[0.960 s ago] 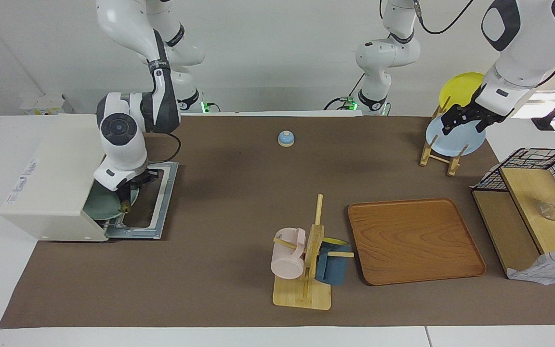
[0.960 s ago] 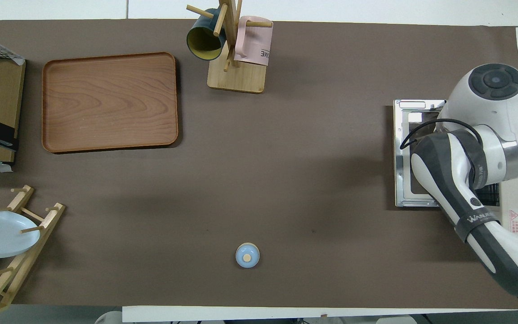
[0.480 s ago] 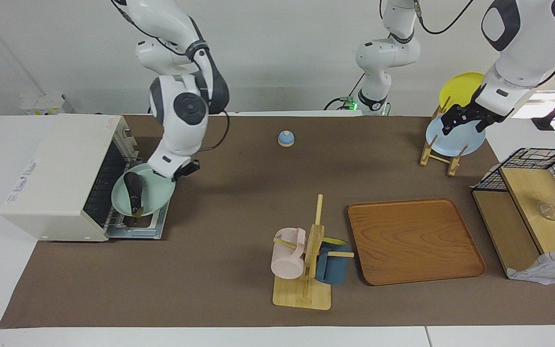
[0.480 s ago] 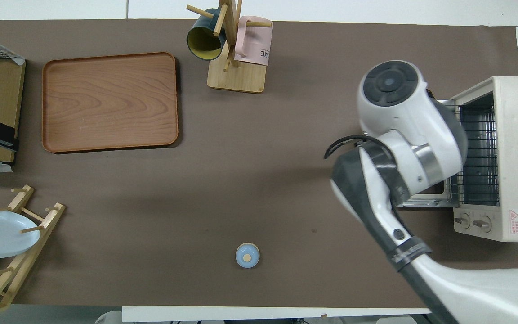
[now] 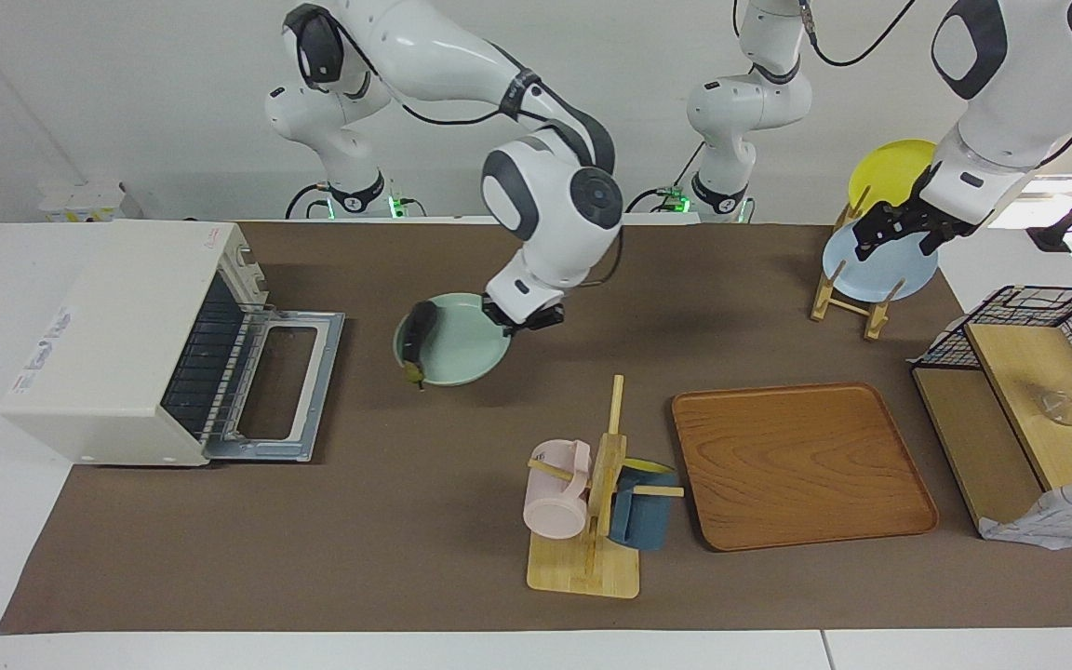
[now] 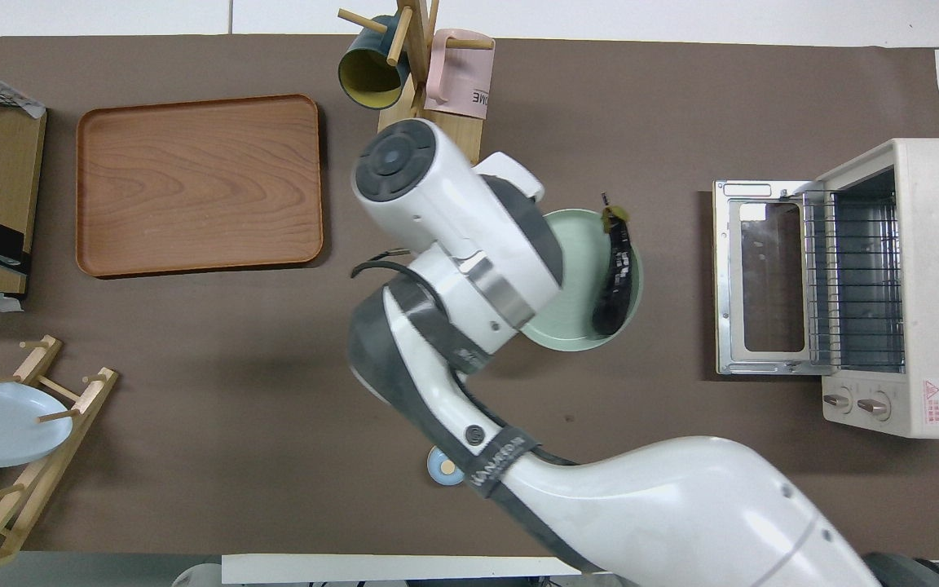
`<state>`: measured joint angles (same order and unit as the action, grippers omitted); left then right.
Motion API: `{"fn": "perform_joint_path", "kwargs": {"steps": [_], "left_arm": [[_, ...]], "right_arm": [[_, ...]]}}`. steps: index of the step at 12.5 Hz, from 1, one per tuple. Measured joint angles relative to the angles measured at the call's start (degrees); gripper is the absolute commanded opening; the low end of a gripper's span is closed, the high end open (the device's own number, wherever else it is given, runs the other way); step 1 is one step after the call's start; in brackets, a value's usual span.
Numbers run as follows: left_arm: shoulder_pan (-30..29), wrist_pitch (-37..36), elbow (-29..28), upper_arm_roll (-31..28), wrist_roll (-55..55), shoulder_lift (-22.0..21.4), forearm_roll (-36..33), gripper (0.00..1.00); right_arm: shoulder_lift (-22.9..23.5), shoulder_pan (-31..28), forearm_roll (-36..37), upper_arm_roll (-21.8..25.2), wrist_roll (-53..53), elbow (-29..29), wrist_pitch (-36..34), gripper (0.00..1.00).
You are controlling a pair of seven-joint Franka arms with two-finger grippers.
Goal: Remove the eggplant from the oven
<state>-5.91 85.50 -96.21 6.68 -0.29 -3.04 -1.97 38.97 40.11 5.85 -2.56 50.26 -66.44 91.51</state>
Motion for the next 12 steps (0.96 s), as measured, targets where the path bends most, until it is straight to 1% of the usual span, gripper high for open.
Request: {"fn": "perform_joint_path", "kwargs": {"steps": [2,3,4,5,7,8,9,10,11,12], "left_arm": [[-2.56,0.0,-0.01,-0.16,0.02,0.0,0.0,1.0],[-3.76,0.0,-0.08,-0.24,0.04,0.0,0.0,1.0],[-4.45,0.0,-0.25,-0.31,0.06,-0.01,0.0,1.0],[-4.6,0.0,-0.71,-0.34,0.06,-0.1,0.0,1.0],[-4.38,0.25,-3.42,0.12,0.05,-1.13,0.0,1.0],[-3.81,0.55,-5.31,0.46,-0.08,-1.98,0.06,1.0],[-2.57,1.09,-6.91,0.72,-0.42,-2.82,0.5,1.0],[-0.63,3.59,-9.1,0.89,-1.34,-3.9,2.71,1.0],[1.73,8.14,-11.9,1.05,-3.83,-4.99,6.48,1.0],[4.65,12.89,-14.91,1.23,-7.05,-5.72,9.43,1.0]], "right_arm": [[5.91,2.96,-0.55,-0.58,6.55,3.05,5.03,0.01],[7.79,3.9,-0.56,-0.61,8.84,3.66,7.29,0.13],[8.76,4.46,-0.56,-0.61,10.31,4.12,8.52,0.52],[8.98,4.62,-0.56,-0.62,11.08,4.73,9.05,0.66],[8.36,4.04,0.32,-0.11,10.02,6.38,9.53,0.66],[7.05,2.43,1.07,0.46,6.66,7.16,9.49,0.66],[5.1,-0.84,1.03,0.64,2.64,7.45,8.97,0.65],[2.8,-5.48,0.15,0.57,-2.44,7.02,7.63,0.63],[0.39,-10.42,-1.15,0.34,-8.22,4.9,6.58,0.55],[-1.8,-14.21,-1.91,0.05,-12.96,0.99,6.56,0.42]]}}
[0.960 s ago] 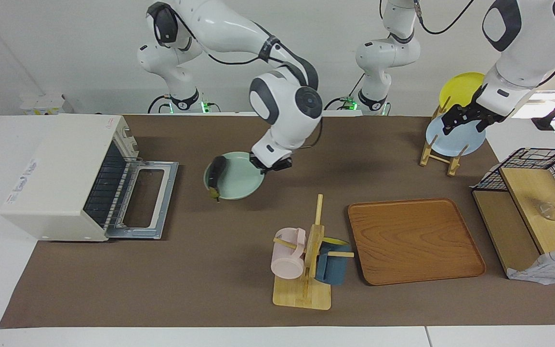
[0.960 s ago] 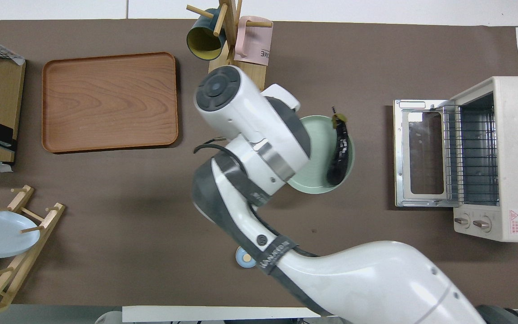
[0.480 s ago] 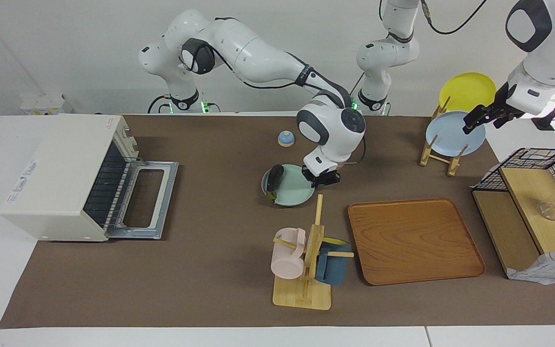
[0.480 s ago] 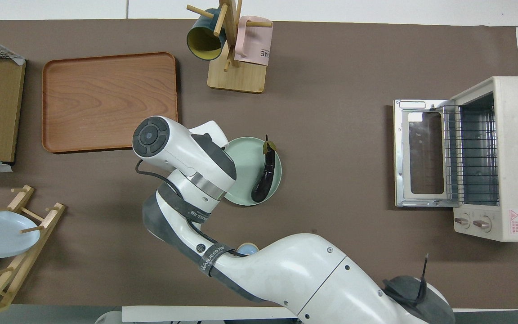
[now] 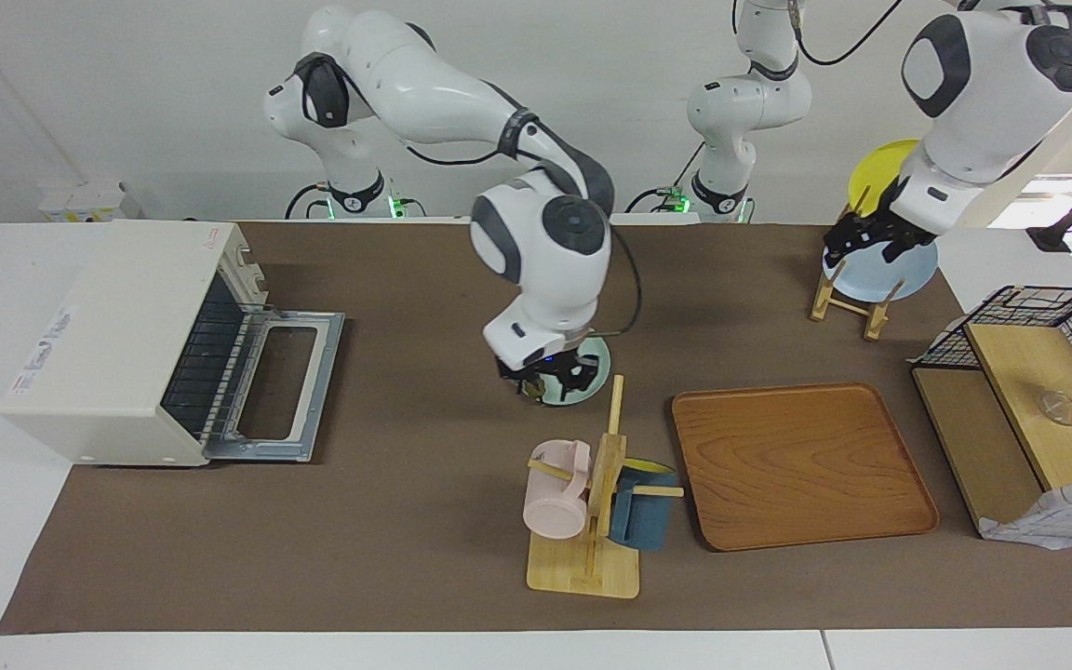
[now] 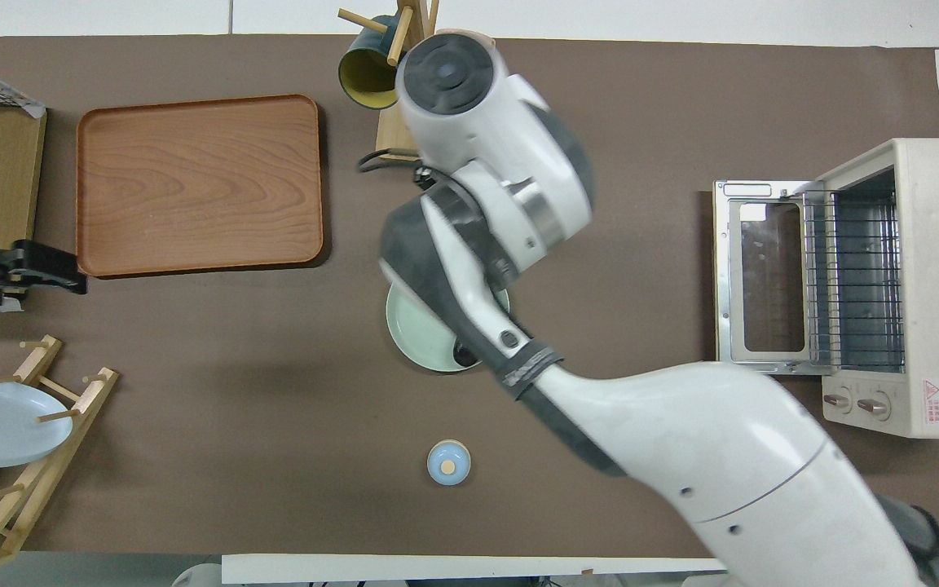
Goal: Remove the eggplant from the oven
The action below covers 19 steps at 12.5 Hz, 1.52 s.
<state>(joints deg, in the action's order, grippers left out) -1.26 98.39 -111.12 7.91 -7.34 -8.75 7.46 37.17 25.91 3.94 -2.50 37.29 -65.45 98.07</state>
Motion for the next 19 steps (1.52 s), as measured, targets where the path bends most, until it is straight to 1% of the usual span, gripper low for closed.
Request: {"fn": "perform_joint_path", "kwargs": {"steps": [1,2,3,4,6,7,9,10,13,14,15,18,19], "left_arm": [[5.01,6.22,-3.13,0.11,-4.87,-0.14,1.81,1.0],[11.27,12.68,-5.74,0.3,-10.98,0.54,2.31,1.0],[17.15,18.24,-7.32,0.55,-16.58,2.09,2.41,1.0],[22.75,23.92,-8.21,0.76,-22.21,4.85,2.93,1.0],[29.95,32.8,-8.51,0.82,-28.56,11.66,3.88,1.0],[32.73,36.88,-8.47,0.79,-30.64,15.17,4.04,1.0],[35.88,40.65,-8.37,0.79,-32.17,19.92,4.13,1.0],[36.76,41.57,-8.27,0.75,-32.27,21.43,4.16,1.0],[39.96,43.95,-8.11,0.7,-32.4,23.34,5.89,1.0],[40.92,44.56,-8.11,0.71,-32.71,23.91,6.04,0.97],[41.43,44.99,-8.1,0.68,-32.91,24.42,6.08,0.83],[41.51,45.96,-8.09,0.4,-33.78,24.94,6.15,0.26],[41.46,45.97,-8.09,0.24,-33.9,24.95,6.16,0.12]], "right_arm": [[-2.14,-2.42,-0.29,-0.14,-3.72,-5.64,0.96,0.28],[-3.93,-3.53,-0.16,-0.13,-5.7,-11.55,2.16,0.18],[-5.36,-3.94,0.64,-0.1,-6.66,-16.66,3.12,0.09],[-6.86,-4.18,3.14,-0.06,-7.05,-21.67,4.53,0.06],[-9.39,-5.73,7.16,-0.01,-8.34,-29.69,9.24,0.06],[-10.59,-7.62,7.81,0.02,-10.04,-33.57,12.43,0.06],[-12.07,-11.28,8.58,-0.1,-14.19,-38.3,16.14,0.06],[-12.82,-12.09,10.03,-0.2,-15.84,-39.14,16.18,0.06],[-13.58,-12.73,13.38,-0.17,-16.83,-41.04,16.24,0.06],[-13.64,-12.72,14.06,-0.23,-17.36,-41.18,16.23,0.06],[-13.68,-12.76,14.81,-0.22,-17.84,-41.28,16.13,0.06],[-13.71,-13.81,18.46,-0.06,-19.46,-41.65,14.76,0.07],[-13.79,-14.09,19.22,-0.07,-19.98,-41.65,14.11,0.07]]}}
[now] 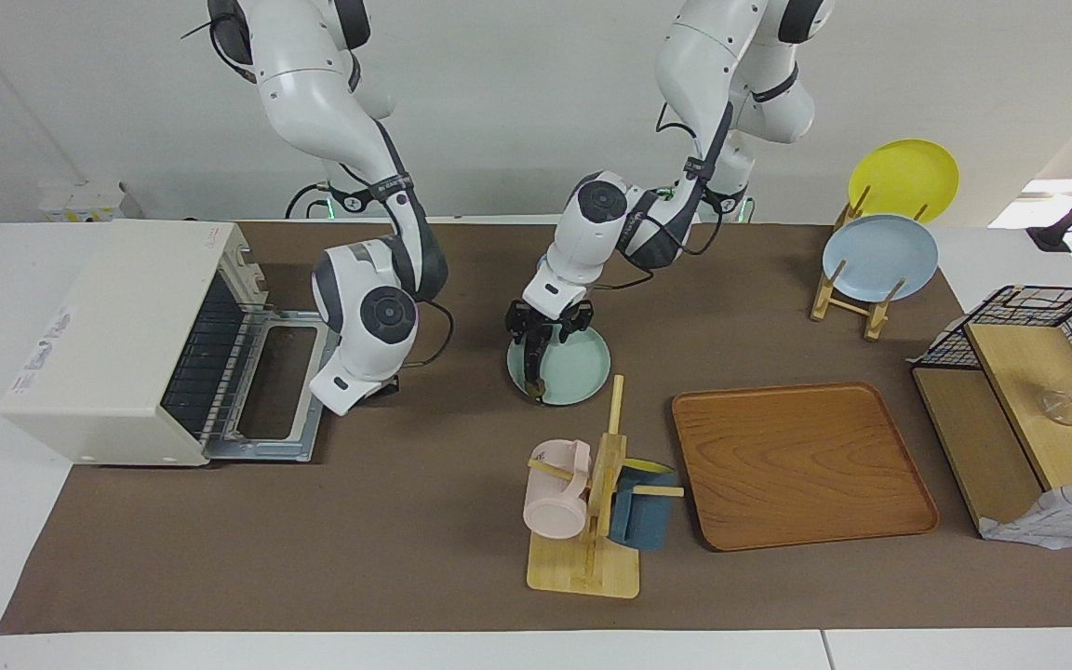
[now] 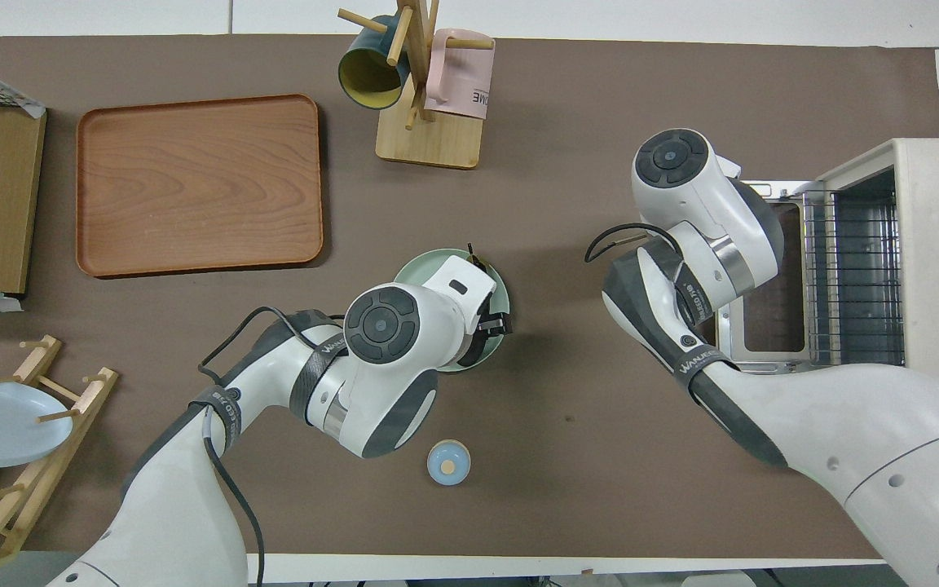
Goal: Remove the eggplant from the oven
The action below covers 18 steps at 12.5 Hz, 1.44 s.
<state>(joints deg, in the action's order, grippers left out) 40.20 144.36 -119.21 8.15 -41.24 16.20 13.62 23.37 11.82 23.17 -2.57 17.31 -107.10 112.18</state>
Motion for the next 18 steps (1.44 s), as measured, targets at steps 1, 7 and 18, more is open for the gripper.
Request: {"fn": "perform_joint_path", "kwargs": {"steps": [1,7,18], "left_arm": [[-0.08,0.0,0.0,-0.18,-0.03,0.0,0.01,0.04],[-3.79,-5.17,1.28,-1.33,-3.16,-1.78,2.05,0.0],[-34.84,-16.59,14.56,-2.21,17.49,2.45,-14.75,0.43]], "right_arm": [[-0.19,-0.28,0.51,0.02,-0.94,0.0,-0.42,0.07],[-2.55,-1.67,0.79,-0.44,-10.7,1.58,-4.66,0.07],[-19.86,-13.91,-6.34,-0.19,-35.63,7.37,-21.07,1.0]]}}
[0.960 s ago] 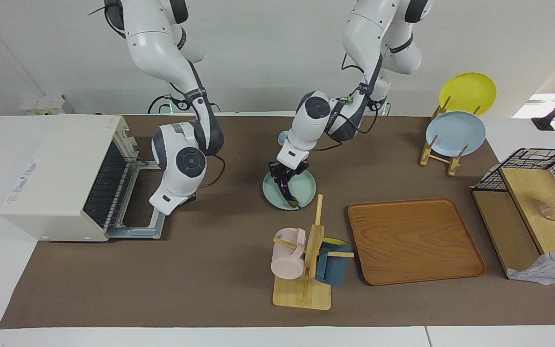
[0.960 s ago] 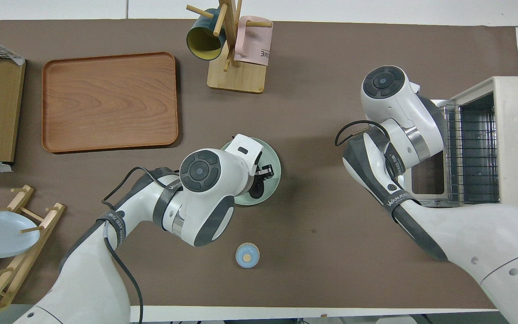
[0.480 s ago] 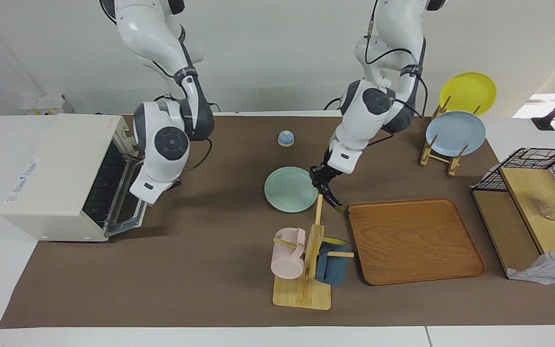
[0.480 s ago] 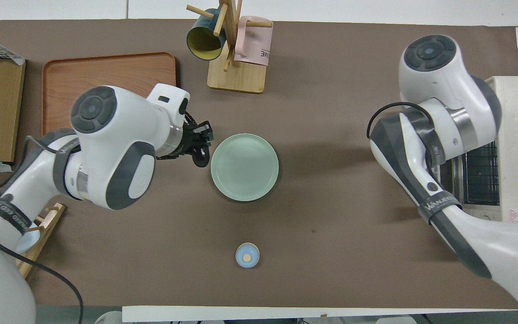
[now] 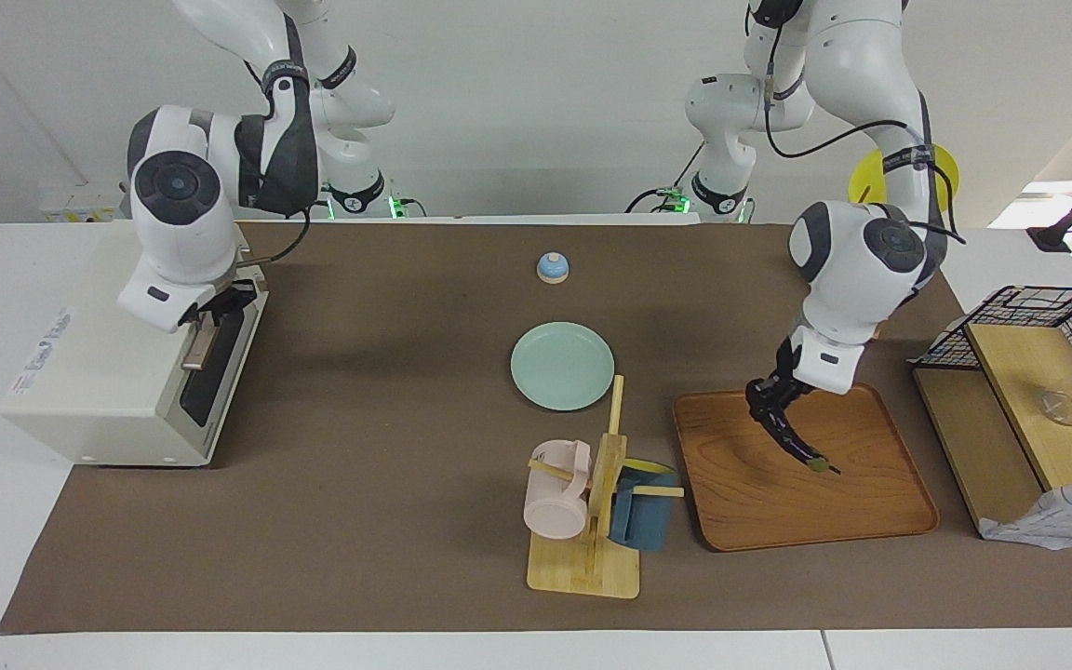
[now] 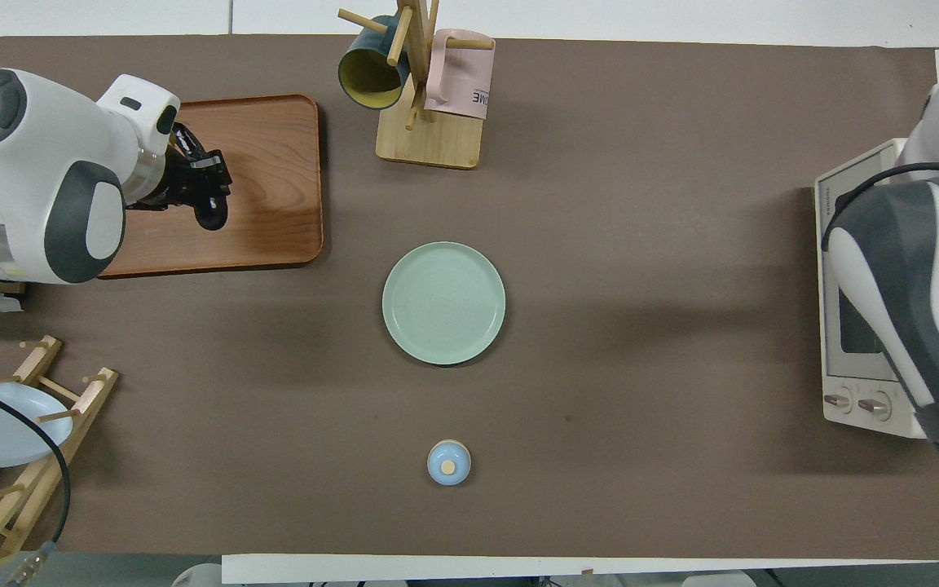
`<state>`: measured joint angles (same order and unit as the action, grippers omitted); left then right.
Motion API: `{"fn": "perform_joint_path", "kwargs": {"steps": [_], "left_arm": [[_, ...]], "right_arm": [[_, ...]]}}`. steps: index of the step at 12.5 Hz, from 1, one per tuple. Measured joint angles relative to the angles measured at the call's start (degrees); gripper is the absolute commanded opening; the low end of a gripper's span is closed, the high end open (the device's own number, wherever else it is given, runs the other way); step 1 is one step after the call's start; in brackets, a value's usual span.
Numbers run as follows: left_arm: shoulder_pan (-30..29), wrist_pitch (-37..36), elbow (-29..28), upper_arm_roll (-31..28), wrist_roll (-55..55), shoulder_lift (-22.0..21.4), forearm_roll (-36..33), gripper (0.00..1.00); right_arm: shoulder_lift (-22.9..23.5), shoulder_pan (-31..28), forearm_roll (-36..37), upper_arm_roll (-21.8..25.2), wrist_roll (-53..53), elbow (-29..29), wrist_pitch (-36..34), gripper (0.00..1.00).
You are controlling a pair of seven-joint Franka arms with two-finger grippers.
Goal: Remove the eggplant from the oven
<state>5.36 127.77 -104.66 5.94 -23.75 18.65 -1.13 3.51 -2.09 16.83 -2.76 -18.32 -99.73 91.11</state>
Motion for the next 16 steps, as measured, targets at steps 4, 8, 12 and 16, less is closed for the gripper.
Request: {"fn": "perform_joint_path", "kwargs": {"steps": [4,8,12,16], "left_arm": [[-1.41,-0.66,2.21,0.04,2.31,4.1,-3.54,1.0],[-4.48,-19.48,7.58,0.07,4.03,-5.83,-3.57,1.0],[-8.53,-45.85,19.08,-0.07,19.13,-13.96,0.31,1.0],[-8.67,-52.09,21.27,0.72,22.71,-18.84,0.71,1.0]], "right_arm": [[-7.5,-0.83,-13.85,2.92,3.27,8.15,-11.42,1.0],[-8.0,-1.37,-14.59,6.66,3.26,10.36,-13.68,1.0],[-6.44,-0.18,-14.59,4.93,4.88,14.82,-17.2,1.0],[-5.88,-0.27,-14.59,4.82,5.13,15.39,-17.64,1.0]]}}
